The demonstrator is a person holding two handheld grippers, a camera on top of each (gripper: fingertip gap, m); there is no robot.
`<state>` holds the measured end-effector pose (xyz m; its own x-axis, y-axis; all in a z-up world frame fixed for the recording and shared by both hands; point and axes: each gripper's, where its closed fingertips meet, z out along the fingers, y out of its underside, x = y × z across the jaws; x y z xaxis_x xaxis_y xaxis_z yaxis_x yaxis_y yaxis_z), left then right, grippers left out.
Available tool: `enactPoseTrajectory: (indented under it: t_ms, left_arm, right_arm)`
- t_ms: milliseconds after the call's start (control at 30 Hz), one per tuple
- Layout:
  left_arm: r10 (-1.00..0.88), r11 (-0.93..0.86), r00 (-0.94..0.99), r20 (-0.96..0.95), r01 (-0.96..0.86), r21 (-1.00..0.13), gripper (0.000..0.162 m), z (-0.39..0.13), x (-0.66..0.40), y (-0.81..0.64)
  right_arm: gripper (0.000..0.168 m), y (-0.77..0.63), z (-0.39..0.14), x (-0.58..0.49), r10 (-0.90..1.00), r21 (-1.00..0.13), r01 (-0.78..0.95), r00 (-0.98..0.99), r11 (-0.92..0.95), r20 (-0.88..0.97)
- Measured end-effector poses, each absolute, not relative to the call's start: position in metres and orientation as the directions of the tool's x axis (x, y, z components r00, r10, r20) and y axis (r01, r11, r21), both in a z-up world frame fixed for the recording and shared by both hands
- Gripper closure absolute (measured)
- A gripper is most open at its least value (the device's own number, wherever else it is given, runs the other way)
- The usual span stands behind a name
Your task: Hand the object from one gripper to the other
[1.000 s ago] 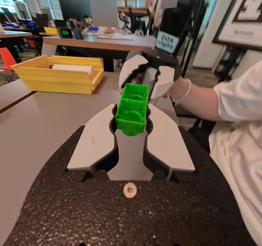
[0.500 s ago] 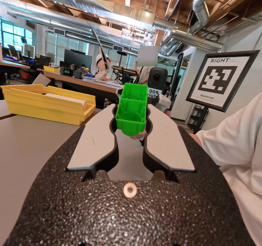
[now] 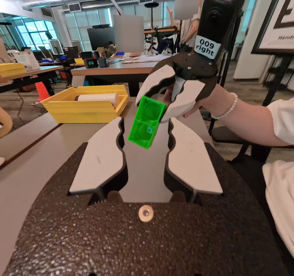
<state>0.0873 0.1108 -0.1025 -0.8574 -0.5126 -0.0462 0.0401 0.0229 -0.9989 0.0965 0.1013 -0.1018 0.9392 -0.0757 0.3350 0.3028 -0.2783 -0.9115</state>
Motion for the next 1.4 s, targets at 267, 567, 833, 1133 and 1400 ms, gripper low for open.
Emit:
enactPoseTrajectory:
  t_ms: [267,567,833,1133,1400]
  left_arm:
    - [-0.628,0.119,-0.778,0.021,-0.122,-0.985,0.117,-0.109,0.095,0.107]
    - [-0.733,-0.028,-0.623,0.273,-0.373,-0.927,0.107,-0.118,0.106,0.112]
    - [-0.707,-0.078,-0.613,0.353,-0.428,-0.901,0.062,-0.127,0.114,0.122]
    - [-0.517,-0.133,-0.689,0.509,-0.522,-0.842,0.087,-0.128,0.101,0.114]
    - [-0.364,-0.301,-0.684,0.633,-0.557,-0.775,0.088,-0.116,0.106,0.118]
  right_arm:
    - [0.132,0.111,-0.112,0.108,-0.156,-0.753,0.472,0.792,-0.459,0.591]
    - [0.132,0.117,-0.110,0.118,-0.207,-0.584,0.599,0.579,-0.548,0.789]
    - [0.132,0.126,-0.101,0.099,-0.186,-0.535,0.740,0.506,-0.407,0.842]
    - [0.132,0.135,-0.108,0.084,-0.117,-0.488,0.790,0.481,-0.371,0.869]
    - [0.117,0.133,-0.099,0.083,-0.179,-0.705,0.664,0.684,-0.251,0.708]
